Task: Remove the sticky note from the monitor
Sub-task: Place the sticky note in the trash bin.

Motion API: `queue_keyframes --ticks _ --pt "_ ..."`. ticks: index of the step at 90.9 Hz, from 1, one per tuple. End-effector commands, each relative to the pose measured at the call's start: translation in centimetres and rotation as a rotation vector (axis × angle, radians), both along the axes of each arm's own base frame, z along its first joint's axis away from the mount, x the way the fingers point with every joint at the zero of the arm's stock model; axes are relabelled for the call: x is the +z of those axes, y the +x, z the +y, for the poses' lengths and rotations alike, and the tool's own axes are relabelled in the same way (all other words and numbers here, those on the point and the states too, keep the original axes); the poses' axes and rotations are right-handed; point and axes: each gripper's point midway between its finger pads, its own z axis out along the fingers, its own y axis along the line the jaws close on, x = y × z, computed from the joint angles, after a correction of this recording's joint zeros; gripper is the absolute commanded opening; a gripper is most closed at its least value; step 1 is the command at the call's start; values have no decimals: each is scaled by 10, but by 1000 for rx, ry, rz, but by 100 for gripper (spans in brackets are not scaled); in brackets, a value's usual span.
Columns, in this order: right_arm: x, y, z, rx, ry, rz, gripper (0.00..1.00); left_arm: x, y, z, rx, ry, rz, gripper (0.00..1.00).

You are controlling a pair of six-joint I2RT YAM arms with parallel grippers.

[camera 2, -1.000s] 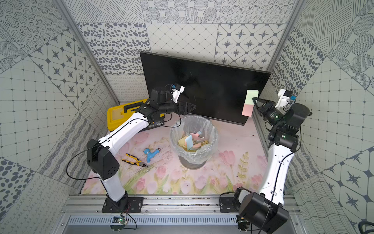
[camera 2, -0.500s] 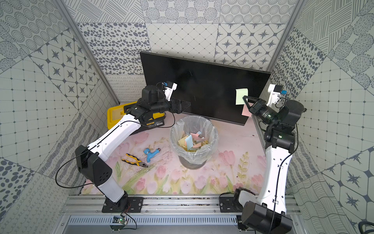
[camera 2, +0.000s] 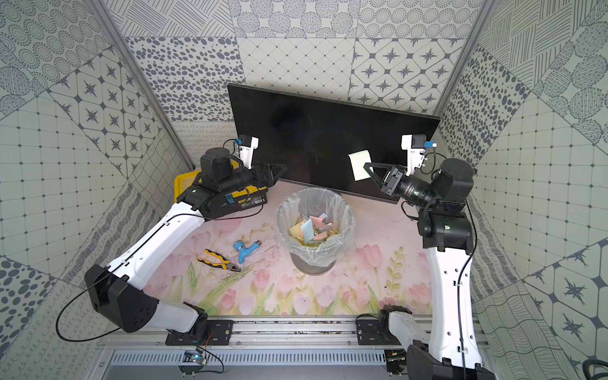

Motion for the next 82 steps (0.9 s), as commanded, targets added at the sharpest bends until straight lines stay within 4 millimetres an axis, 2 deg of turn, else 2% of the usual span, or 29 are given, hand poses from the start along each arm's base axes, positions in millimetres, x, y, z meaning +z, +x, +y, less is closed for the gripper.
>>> queue_keyframes --ticks 1,19,28,35,42,61,82 --pt "6 -8 5 -4 -57 -64 0 10 -11 11 13 -18 4 100" --pt "-4 -15 19 44 -109 -27 0 5 -40 4 -99 -6 93 96" --pt "-15 -16 27 65 -149 0 0 -3 -57 -4 -189 10 183 91" --pt "-27 -16 34 72 -194 26 0 -20 -71 -6 -241 34 274 86" --pt "-43 -16 42 78 -250 64 0 -37 -83 -6 -274 56 339 82" --pt "-105 -17 73 137 -476 205 0 -73 -102 -4 -303 90 472 66" --pt "-141 -13 100 181 -594 256 0 -99 -111 -9 -314 127 528 59"
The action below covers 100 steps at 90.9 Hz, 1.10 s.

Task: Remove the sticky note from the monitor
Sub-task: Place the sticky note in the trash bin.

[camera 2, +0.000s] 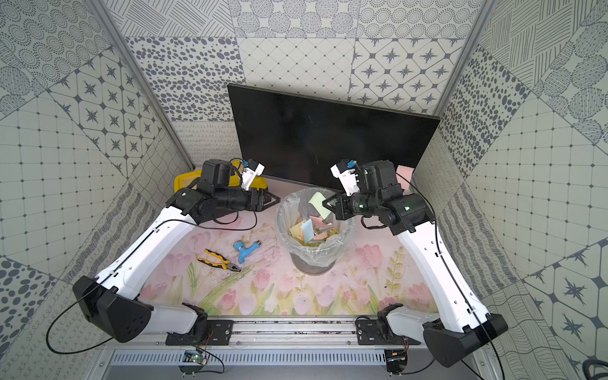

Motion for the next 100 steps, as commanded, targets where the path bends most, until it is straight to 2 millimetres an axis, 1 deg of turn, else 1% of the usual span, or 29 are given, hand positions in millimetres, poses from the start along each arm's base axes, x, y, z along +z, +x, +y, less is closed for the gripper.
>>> queue_keyframes --ticks 1,15,27,41,51,59,72,79,82,88,96,100 --pt "-11 6 1 -17 -95 -33 0 -25 -26 -5 -80 30 101 59" --pt "-34 8 21 29 -157 3 0 -37 -26 -8 -78 41 118 57" --pt "-51 5 35 81 -210 38 0 -39 -28 -11 -87 31 123 56" --pt "-69 -2 51 153 -250 83 0 -39 -28 -12 -86 22 125 56" --pt "-82 -7 55 179 -270 113 0 -39 -27 -13 -85 12 127 56" --pt "-92 -7 53 175 -304 134 0 -41 -27 -13 -80 13 128 56" --pt "-105 -6 46 168 -371 156 7 -42 -25 -14 -79 13 124 56" --pt "-111 -6 43 170 -414 170 13 -41 -24 -14 -80 13 120 56" --pt "-114 -5 41 168 -434 175 16 -41 -24 -14 -79 12 119 56" --pt "-117 -3 37 158 -477 177 27 -41 -23 -14 -78 13 116 56" --pt "-116 1 33 140 -504 161 37 -41 -23 -14 -75 13 117 57" --pt "-114 2 33 140 -503 153 40 -41 -22 -14 -74 11 115 57"
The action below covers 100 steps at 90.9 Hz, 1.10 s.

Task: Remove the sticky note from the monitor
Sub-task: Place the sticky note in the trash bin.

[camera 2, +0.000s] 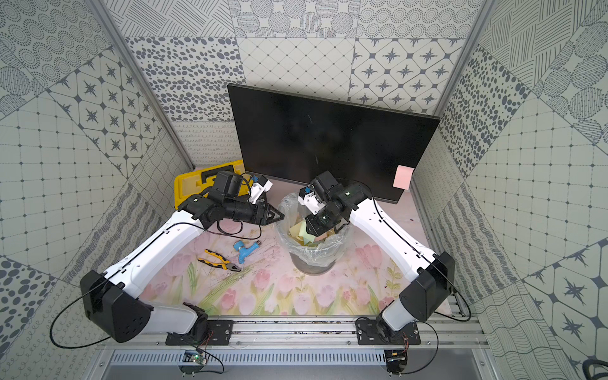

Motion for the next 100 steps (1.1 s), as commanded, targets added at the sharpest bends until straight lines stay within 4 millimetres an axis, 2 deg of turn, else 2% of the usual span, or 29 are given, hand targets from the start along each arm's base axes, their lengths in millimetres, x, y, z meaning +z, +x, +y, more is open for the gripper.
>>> queue_keyframes --ticks 1,25,47,58,91,100 --pt "13 5 -5 1 -26 -58 41 2 1 -4 -16 -19 -10 57" --pt "31 -3 9 44 67 -47 59 4 2 -5 -19 -24 -19 57" --pt "51 -4 13 46 133 -88 76 8 4 -5 -13 -29 -36 63" --pt "61 -3 11 39 149 -123 83 9 7 -3 6 -20 -51 75" --pt "93 5 -5 -12 148 -251 95 21 16 15 95 35 -191 98" --pt "108 10 -17 -51 141 -314 97 27 23 23 142 55 -260 99"
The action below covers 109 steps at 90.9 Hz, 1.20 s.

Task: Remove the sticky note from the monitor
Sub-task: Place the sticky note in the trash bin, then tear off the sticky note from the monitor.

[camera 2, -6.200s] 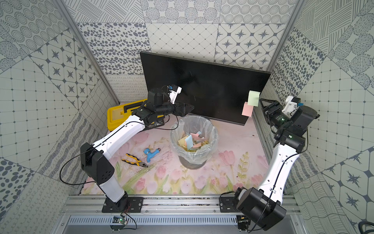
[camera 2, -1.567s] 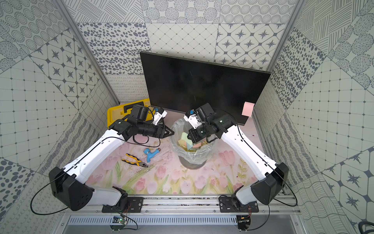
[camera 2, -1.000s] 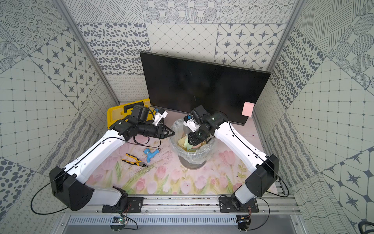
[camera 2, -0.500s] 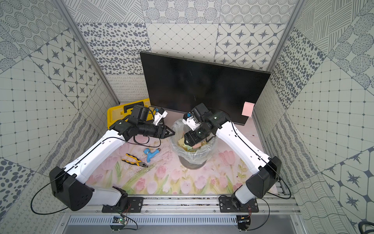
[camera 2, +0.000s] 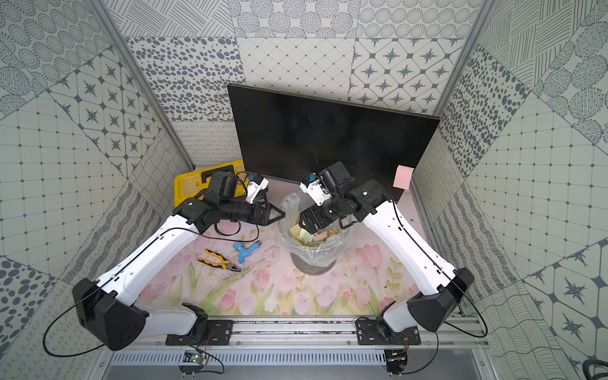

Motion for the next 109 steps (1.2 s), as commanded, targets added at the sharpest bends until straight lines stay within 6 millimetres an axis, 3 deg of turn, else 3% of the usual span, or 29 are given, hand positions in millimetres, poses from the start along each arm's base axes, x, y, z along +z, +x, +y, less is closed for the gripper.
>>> queue_keyframes --ticks 1,34,50,68,88,109 --pt "36 9 -14 -56 31 -134 97 18 19 13 84 38 -171 99" --pt "77 22 -71 -239 61 -304 97 67 44 21 184 -54 -466 99" --pt "96 32 -114 -404 74 -408 97 86 50 12 159 -119 -532 99" --pt "116 36 -165 -590 234 -459 97 104 61 -6 101 -180 -576 99" --pt "104 40 -200 -691 356 -385 97 98 83 -23 77 -119 -601 100" --pt "100 49 -255 -873 576 -342 97 92 102 -45 72 -42 -617 99"
